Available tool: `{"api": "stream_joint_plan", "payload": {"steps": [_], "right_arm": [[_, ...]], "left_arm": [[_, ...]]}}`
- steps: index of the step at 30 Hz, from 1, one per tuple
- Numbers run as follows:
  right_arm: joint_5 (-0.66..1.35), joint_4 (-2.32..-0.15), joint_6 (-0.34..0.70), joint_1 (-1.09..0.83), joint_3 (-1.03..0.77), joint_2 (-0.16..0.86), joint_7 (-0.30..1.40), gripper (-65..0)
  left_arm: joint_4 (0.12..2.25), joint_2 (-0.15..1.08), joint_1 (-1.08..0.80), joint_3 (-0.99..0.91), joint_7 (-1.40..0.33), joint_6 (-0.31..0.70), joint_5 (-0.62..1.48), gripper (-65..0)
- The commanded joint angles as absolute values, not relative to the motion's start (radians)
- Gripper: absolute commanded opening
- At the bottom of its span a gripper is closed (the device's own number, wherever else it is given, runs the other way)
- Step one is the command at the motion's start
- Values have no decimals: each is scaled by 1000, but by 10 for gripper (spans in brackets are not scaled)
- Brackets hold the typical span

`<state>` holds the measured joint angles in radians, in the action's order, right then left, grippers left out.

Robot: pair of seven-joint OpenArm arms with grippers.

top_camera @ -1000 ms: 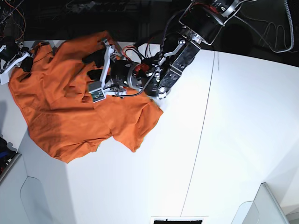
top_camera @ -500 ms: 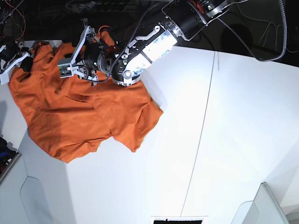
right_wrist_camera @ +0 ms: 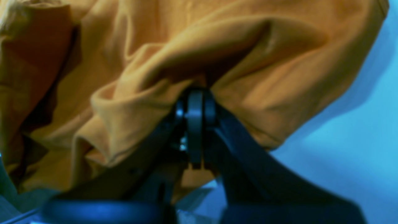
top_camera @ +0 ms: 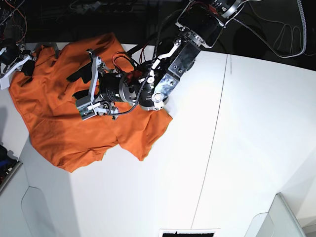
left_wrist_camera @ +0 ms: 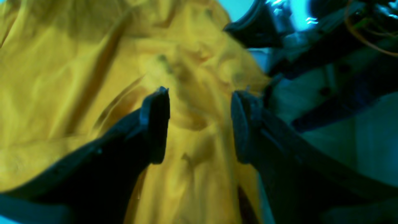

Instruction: Layout the t-shirt on the table in an organized manner, then fold the t-shirt properly

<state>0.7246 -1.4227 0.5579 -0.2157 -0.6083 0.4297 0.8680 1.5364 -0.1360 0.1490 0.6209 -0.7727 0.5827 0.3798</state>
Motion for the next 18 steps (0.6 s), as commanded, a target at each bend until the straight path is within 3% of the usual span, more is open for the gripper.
{"api": "stream_joint_plan", "payload": {"steps": [1,6,18], "right_arm": [[714,-1430,557,-214,-612,446,875,-650],[714,-1430,557,-214,-612,446,875,-650],[714,-1430,557,-213,-612,446,875,-650]], "left_arm": [[1528,-157,169,622,-726,558,353,-310],[1436,-157,202,641,-647,443,203,-310],[1429,-157,216,764,-622,434,205,-310]]}}
